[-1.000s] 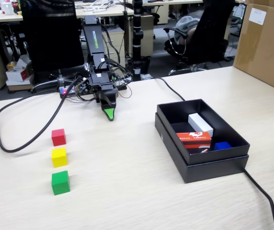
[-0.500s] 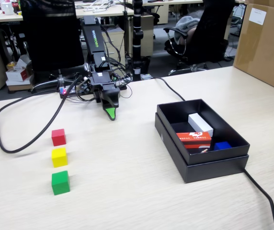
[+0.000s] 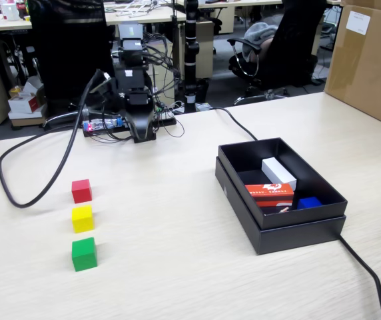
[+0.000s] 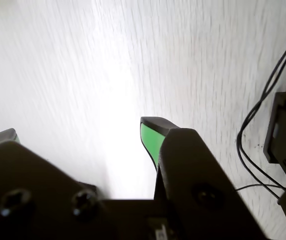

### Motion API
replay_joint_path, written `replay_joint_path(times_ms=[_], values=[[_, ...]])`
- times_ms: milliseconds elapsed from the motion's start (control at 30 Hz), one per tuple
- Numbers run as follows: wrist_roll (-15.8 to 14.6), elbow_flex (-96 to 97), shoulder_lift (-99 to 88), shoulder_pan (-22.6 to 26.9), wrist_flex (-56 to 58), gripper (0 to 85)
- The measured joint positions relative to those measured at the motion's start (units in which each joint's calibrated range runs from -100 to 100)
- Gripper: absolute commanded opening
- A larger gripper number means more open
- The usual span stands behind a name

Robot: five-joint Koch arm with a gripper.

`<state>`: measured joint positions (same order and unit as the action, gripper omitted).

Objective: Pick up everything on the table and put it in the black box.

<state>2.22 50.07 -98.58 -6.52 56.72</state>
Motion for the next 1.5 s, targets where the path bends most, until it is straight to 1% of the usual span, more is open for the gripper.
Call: replay_joint_path(times_ms=[67,200,433,567,633,667,700,767,933,1033,1200,1400,1500], values=[[1.12,-4.29,1.17,-1.71,3.41,47.1],[4.40,-11.59,8.03,-6.06,7.74,47.1],[10.16,-20.17,28.09,-14.02,7.98,47.1],[11.92,-26.65,42.72,-16.51,7.98,47.1],[12.26,-30.21,49.84,-17.14,7.98,47.1],[12.45,-34.23,56.31,-17.48,7.98,47.1],[12.50,-34.41,56.44,-17.48,7.98,47.1],[12.84,-38.61,63.17,-17.63,8.05,47.1],[14.99,-46.19,79.87,-17.78,7.43,47.2],[15.78,-46.28,81.94,-17.78,7.12,47.3],[15.73,-46.37,85.95,-17.05,6.74,47.2],[15.73,-46.19,89.84,-16.17,1.47,47.2],[15.68,-46.28,91.26,-16.02,1.24,47.2]])
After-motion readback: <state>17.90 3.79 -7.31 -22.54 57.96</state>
